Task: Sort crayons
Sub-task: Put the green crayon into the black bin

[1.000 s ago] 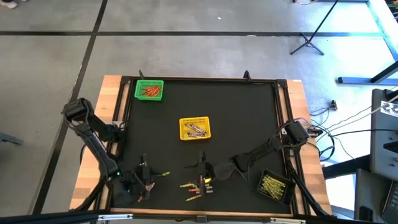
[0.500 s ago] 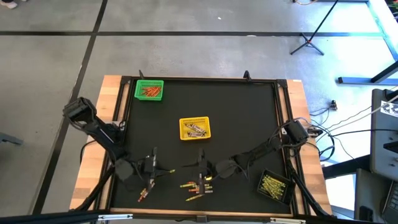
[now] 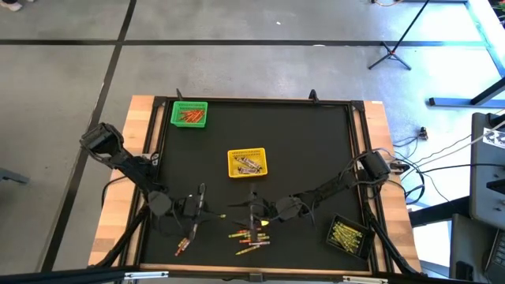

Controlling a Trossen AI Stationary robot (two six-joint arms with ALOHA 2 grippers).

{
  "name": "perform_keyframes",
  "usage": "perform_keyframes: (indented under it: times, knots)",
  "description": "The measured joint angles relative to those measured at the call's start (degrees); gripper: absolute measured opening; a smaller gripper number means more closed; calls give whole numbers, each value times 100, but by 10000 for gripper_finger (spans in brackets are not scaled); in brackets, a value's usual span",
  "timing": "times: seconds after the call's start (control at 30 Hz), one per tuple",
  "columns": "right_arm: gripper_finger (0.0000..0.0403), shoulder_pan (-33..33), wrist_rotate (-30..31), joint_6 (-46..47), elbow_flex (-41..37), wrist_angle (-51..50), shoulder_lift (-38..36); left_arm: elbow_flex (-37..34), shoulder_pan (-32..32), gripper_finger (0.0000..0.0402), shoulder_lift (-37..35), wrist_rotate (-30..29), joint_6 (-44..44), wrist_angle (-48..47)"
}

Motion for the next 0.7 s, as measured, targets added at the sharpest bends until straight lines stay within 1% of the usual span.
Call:
perform_keyframes:
  times: [0.3,0.4,0.5,0.7]
  knots:
    - [201,-117,-109,-5,496,-780,0,126,11,16,0,-26,2,43]
    - [193,-150,-247,7,536,-793,0,189,11,16,0,-46,0,43]
    - [157,-154,-362,-2,543,-746,0,199,11,16,0,-45,-4,37]
    - [24,-183,-613,-75,543,-815,0,199,11,16,0,-35,-47,36]
